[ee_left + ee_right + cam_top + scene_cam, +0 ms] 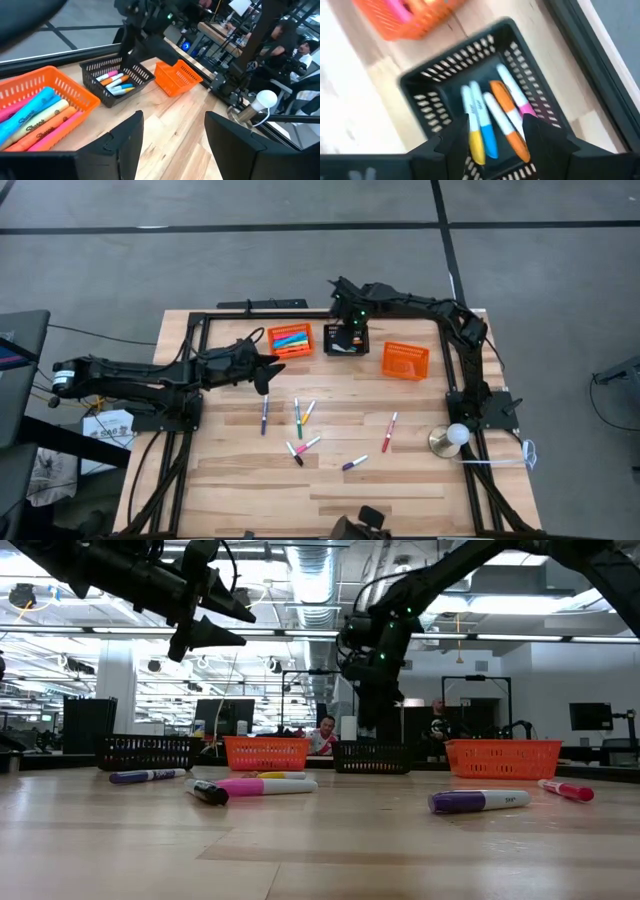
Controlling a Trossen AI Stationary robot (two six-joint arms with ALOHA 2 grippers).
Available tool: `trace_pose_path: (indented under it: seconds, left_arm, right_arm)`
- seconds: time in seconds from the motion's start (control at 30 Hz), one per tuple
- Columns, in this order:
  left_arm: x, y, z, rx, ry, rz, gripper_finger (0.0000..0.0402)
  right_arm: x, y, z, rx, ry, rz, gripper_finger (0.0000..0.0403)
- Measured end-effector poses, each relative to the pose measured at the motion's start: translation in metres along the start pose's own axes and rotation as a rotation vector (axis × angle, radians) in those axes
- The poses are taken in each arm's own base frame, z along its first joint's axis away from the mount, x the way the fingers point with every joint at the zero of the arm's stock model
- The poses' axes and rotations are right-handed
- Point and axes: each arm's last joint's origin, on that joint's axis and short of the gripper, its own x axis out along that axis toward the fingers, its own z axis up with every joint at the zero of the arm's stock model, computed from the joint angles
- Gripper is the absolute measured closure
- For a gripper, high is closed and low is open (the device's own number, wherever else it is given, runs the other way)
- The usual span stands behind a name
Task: Pick & Place Markers
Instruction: Put the small purple highlighter pen into the right black bin
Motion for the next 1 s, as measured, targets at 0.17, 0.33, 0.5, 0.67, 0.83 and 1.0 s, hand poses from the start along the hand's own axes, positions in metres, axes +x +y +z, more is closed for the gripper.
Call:
trace_pose_path:
  seconds: [0.17,0.33,0.5,0.67,0.83,1.0]
  left_arm:
    - [0.000,0.000,0.000,0.002,0.001,0.000,0.0192]
    - [0.000,0.000,0.000,0.002,0.001,0.000,0.0192]
    - [0.000,0.000,0.000,0.006,0.001,0.000,0.0192]
    - [0.000,0.000,0.000,0.033,0.001,0.000,0.0192]
    - [0.000,-0.001,-0.001,0.028,0.007,-0.012,0.0192]
    - [-0.002,-0.007,-0.004,0.038,0.021,-0.041,0.0192]
  right_arm:
    - [-0.011,0.018,0.005,-0.025,-0.025,0.012,0.0236]
    - [-0.035,0.052,0.008,-0.080,-0.092,0.037,0.0235]
    - [-0.069,0.097,0.006,-0.159,-0.187,0.078,0.0232]
    - [-0.092,0.135,-0.007,-0.219,-0.229,0.067,0.0235]
    - [-0.095,0.160,-0.042,-0.204,-0.209,-0.017,0.0236]
    - [-0.095,0.183,-0.082,-0.246,-0.208,0.025,0.0234]
